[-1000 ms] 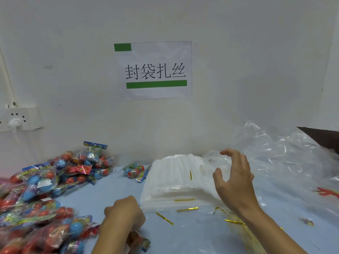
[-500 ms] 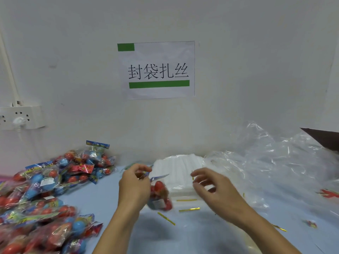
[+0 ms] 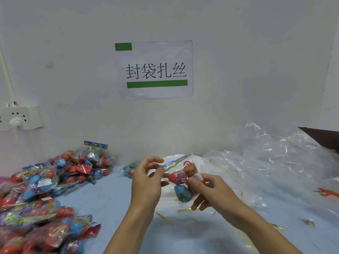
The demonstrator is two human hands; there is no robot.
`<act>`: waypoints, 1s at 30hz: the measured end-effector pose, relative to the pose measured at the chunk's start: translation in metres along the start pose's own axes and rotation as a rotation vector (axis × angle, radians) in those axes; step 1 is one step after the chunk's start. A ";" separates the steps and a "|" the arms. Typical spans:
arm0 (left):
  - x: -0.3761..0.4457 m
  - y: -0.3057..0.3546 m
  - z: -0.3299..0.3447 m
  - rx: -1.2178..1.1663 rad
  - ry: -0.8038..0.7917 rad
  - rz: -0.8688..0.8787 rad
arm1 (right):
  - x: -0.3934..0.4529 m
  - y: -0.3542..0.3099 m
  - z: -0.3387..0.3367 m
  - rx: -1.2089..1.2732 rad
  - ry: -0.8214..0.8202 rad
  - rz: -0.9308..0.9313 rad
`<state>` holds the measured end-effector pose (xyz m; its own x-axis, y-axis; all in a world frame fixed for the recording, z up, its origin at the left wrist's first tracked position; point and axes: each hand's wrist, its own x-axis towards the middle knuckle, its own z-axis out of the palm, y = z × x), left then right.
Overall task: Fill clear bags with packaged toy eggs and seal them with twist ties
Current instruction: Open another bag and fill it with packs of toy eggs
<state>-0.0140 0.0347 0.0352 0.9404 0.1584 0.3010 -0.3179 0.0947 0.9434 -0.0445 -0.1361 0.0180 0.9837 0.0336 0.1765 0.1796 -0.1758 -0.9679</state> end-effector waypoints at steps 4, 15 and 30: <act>0.003 -0.002 -0.004 0.024 -0.023 -0.020 | 0.000 0.000 0.001 -0.011 -0.005 0.010; 0.017 -0.007 -0.059 1.422 0.062 -0.368 | 0.006 0.011 -0.006 -0.054 0.052 0.036; 0.008 -0.025 -0.042 1.114 -0.420 -0.177 | 0.008 0.017 -0.005 -0.076 0.048 0.039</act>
<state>-0.0040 0.0744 0.0080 0.9922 -0.1232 -0.0182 -0.0963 -0.8513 0.5158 -0.0333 -0.1439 0.0041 0.9886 -0.0220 0.1486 0.1385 -0.2501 -0.9583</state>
